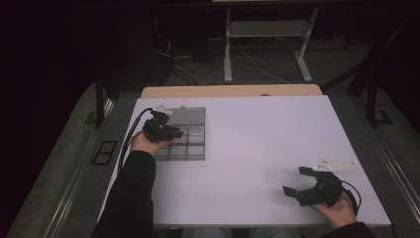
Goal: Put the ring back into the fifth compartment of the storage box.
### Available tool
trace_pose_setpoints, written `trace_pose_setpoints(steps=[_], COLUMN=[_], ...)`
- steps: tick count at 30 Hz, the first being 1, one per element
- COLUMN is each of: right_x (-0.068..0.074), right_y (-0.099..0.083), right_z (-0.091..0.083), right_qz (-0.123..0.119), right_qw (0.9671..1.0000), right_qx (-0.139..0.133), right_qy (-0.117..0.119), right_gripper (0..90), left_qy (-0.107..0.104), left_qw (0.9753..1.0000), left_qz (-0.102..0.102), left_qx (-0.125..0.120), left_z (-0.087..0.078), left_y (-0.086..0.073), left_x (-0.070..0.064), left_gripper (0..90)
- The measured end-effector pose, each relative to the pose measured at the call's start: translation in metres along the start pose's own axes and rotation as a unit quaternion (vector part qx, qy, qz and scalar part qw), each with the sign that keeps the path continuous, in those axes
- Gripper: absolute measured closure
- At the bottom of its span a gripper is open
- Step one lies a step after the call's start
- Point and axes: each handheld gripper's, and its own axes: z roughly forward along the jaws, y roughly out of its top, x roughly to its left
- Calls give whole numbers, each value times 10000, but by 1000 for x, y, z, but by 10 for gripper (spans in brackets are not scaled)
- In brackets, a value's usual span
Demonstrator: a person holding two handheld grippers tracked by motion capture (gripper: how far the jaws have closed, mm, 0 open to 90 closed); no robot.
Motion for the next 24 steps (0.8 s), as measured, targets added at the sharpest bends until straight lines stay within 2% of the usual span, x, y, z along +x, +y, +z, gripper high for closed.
trace_pose_setpoints(steps=[10, 19, 24], right_x=[0, 0, 0], right_y=[0, 0, 0], right_z=[0, -1, -1], right_qz=[17, 27, 26], right_qw=[10000, 10000, 10000], right_qx=[4, 6, 5], right_qy=[3, 12, 14], right_gripper=[2, 2, 2], left_qy=[33, 51, 60], left_qw=[9999, 9995, 9992], left_qz=[-38, -84, -168], left_qx=[93, 302, 348], left_z=[13, 24, 26], left_y=[-2, -3, -3], left_x=[4, 6, 8], left_gripper=[699, 697, 687])
